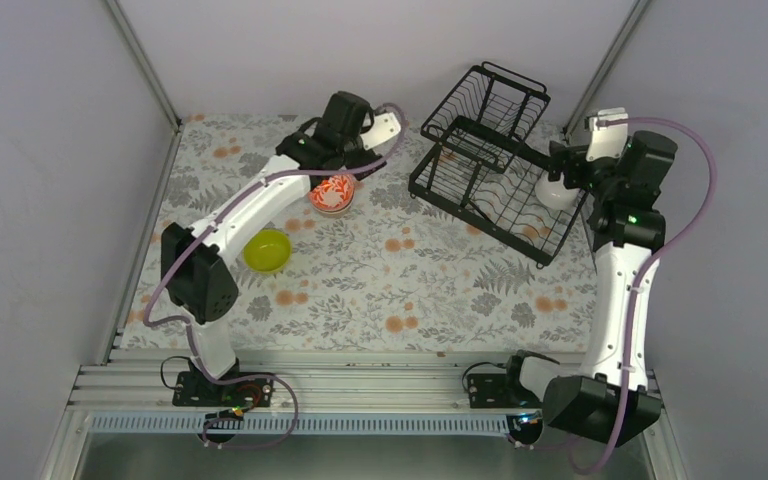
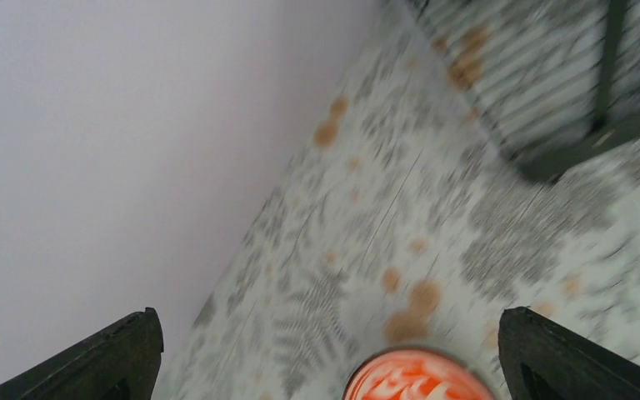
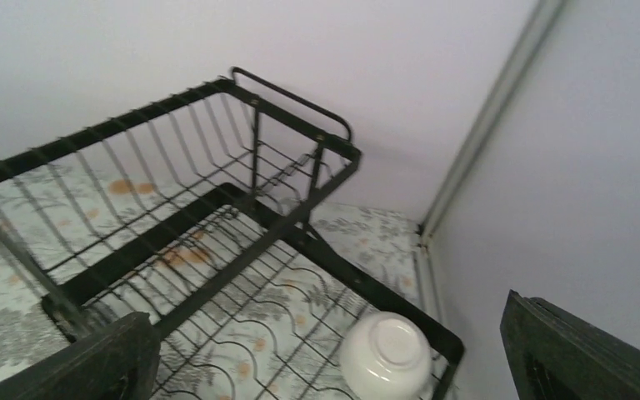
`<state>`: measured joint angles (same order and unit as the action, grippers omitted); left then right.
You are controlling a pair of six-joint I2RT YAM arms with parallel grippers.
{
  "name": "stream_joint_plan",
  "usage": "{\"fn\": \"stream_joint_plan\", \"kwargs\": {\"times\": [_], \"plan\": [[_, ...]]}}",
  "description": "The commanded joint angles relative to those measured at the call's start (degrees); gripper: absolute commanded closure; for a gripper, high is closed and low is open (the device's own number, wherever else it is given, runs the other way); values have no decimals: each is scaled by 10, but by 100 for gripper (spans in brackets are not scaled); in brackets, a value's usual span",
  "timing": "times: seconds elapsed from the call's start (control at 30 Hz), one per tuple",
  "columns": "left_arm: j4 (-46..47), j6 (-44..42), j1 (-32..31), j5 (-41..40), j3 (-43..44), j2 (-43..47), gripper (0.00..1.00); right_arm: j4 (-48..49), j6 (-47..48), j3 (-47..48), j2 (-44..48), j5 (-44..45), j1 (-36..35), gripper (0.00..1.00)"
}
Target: Unload the bowls from the dish rack
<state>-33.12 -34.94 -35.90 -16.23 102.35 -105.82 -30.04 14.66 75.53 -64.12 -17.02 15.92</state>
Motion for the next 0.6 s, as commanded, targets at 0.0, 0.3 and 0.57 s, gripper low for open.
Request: {"fn": "stream_joint_plan", "kwargs": {"times": [0.0,0.3,0.57], "plan": [[-58,77,-3,177,62,17,0,-26,-12,37,-12,68,20,0],[-7,119,-1,252,41,26,0,-101,29,37,-55,46,85,0],[58,134,3,259,-5,46,0,-137,61,31,-120,2,118,4]]}}
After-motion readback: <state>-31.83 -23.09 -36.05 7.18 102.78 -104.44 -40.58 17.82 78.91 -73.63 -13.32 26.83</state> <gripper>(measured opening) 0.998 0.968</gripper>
